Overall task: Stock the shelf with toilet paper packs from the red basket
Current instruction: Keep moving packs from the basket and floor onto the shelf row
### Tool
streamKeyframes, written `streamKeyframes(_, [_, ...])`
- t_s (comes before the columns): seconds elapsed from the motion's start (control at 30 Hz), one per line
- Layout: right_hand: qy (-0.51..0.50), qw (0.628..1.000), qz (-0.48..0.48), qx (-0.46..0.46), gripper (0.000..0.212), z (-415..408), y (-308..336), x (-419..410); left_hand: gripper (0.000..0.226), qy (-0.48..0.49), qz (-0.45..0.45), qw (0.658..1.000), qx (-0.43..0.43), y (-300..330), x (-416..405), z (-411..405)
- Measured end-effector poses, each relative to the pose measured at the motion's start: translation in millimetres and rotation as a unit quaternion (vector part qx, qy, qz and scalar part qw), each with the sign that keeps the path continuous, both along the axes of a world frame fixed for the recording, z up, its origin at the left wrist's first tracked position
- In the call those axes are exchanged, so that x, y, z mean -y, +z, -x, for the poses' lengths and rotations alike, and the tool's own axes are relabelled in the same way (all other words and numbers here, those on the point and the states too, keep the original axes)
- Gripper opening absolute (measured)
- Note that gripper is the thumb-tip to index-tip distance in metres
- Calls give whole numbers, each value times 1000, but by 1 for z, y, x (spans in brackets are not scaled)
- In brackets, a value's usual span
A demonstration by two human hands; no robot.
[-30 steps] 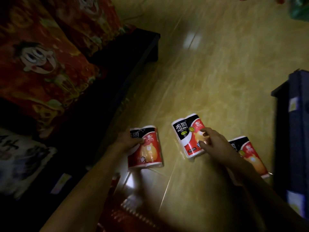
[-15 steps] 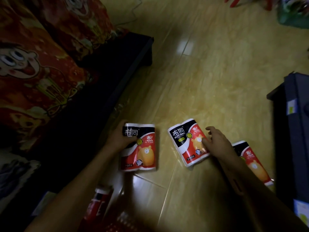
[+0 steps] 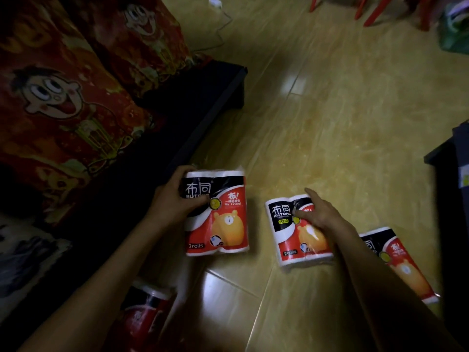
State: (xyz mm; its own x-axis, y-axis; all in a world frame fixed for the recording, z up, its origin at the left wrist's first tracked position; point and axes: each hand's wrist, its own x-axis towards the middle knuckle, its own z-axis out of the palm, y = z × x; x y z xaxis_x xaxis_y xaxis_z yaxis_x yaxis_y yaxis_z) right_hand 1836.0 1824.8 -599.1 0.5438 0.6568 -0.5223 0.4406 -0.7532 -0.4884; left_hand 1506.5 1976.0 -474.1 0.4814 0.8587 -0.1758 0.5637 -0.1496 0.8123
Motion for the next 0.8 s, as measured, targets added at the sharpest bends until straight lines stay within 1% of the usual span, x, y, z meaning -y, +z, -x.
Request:
streamKeyframes(0.13, [-47, 998, -31, 12, 66, 12, -3, 15, 54, -1, -4, 1000, 1, 4, 4, 4])
streamKeyframes(0.23, [-63, 995, -75, 18, 57, 23, 9, 26, 56, -7, -4, 1000, 5, 9, 6, 5])
streamKeyframes(0.33, [-87, 988, -120, 45, 52, 35, 43, 38, 55, -13, -8, 1000, 9, 27, 10, 4])
streamKeyframes(0.4, [-109, 979, -157, 71, 51, 41, 81, 48, 54, -18, -13, 1000, 14, 49, 13, 4])
streamKeyframes(0.5, [-138, 963, -204, 108, 52, 45, 165, 63, 53, -26, -23, 999, 26, 105, 18, 7])
streamKeyframes(0.57, [-151, 952, -233, 127, 51, 48, 236, 73, 52, -31, -29, 999, 34, 158, 22, 10])
streamKeyframes(0.7, [-176, 931, -276, 160, 50, 67, 403, 99, 55, -55, -46, 996, 53, 297, 31, 17])
streamKeyframes(0.8, [-192, 924, -276, 183, 52, 94, 538, 122, 56, -82, -66, 992, 65, 420, 39, 27])
